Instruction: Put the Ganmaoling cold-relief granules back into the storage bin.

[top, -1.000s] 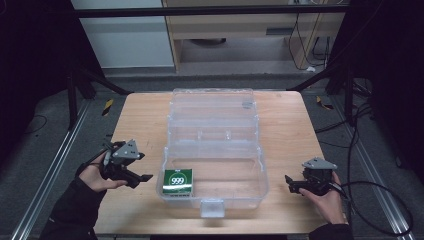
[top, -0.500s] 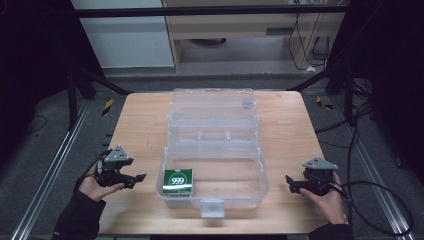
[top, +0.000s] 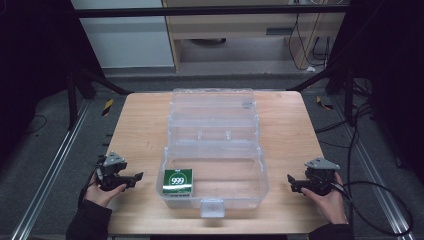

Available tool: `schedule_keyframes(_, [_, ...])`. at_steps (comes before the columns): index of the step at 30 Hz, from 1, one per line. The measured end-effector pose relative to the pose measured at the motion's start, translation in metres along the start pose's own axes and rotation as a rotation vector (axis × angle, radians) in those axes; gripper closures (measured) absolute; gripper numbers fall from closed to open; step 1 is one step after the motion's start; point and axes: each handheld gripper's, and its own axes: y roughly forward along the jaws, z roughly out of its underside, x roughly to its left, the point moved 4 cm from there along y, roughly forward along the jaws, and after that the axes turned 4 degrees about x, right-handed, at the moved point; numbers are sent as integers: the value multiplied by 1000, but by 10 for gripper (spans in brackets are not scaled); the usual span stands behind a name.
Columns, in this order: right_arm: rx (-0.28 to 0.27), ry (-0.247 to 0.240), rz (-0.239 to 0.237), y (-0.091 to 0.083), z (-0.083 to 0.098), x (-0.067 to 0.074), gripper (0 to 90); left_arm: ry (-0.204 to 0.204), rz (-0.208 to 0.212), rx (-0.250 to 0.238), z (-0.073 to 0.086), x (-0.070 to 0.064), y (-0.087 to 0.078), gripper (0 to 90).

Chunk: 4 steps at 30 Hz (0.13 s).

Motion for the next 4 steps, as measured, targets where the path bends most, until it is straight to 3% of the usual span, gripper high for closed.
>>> schedule_keyframes(4, [-4,5,8,-1,0,-2,12,-15,-23,7,7,3,1,209])
